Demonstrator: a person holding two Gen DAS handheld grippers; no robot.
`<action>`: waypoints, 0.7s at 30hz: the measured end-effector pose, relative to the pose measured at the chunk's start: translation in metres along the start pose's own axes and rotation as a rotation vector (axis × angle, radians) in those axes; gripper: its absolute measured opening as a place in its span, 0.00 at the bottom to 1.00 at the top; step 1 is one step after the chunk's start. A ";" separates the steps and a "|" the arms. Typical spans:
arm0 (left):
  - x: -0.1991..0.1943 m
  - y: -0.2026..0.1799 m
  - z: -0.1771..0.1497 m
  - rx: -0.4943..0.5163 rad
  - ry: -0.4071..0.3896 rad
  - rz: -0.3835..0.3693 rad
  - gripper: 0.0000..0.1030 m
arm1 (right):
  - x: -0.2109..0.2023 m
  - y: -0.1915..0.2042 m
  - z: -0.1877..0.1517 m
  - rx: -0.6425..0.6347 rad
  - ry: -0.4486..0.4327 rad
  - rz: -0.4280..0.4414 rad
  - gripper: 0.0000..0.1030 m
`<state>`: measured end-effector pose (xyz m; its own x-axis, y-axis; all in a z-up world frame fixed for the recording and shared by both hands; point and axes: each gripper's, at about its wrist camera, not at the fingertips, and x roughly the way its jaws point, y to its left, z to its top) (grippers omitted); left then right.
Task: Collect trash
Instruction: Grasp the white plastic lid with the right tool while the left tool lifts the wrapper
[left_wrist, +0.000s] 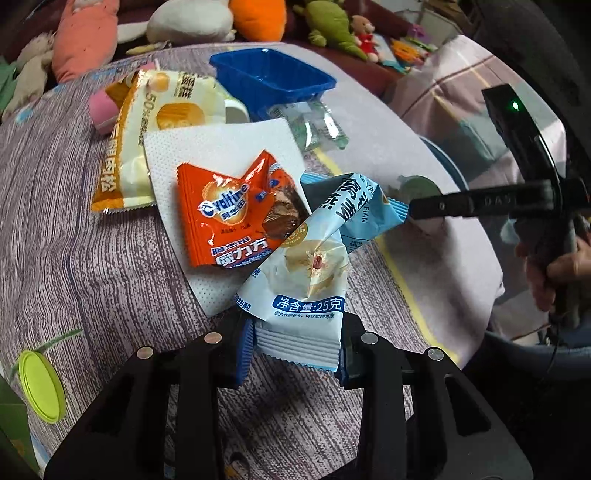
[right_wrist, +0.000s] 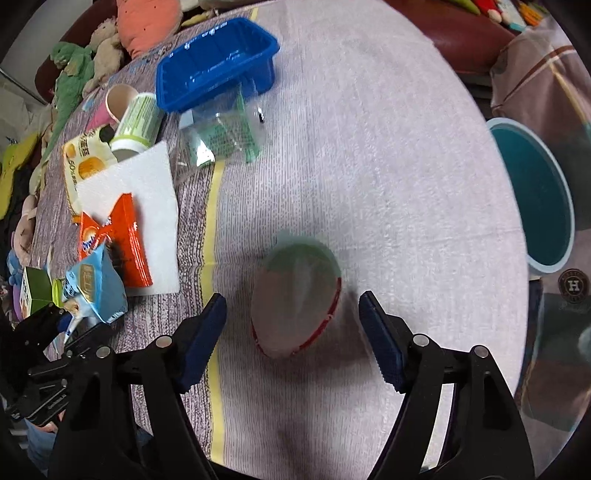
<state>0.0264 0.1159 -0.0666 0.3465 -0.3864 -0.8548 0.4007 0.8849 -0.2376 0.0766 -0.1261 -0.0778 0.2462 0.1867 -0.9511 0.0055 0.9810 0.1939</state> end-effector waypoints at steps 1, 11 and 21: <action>0.001 0.001 0.002 -0.011 0.005 0.000 0.34 | 0.003 0.001 0.000 -0.005 -0.004 -0.003 0.68; -0.001 -0.017 0.019 -0.035 -0.003 -0.021 0.34 | -0.001 -0.014 -0.001 -0.009 -0.055 0.040 0.45; 0.015 -0.064 0.056 0.002 -0.006 -0.048 0.34 | -0.033 -0.072 0.002 0.076 -0.125 0.064 0.45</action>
<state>0.0529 0.0389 -0.0381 0.3321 -0.4297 -0.8397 0.4188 0.8648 -0.2770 0.0697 -0.2030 -0.0598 0.3675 0.2362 -0.8995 0.0584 0.9594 0.2758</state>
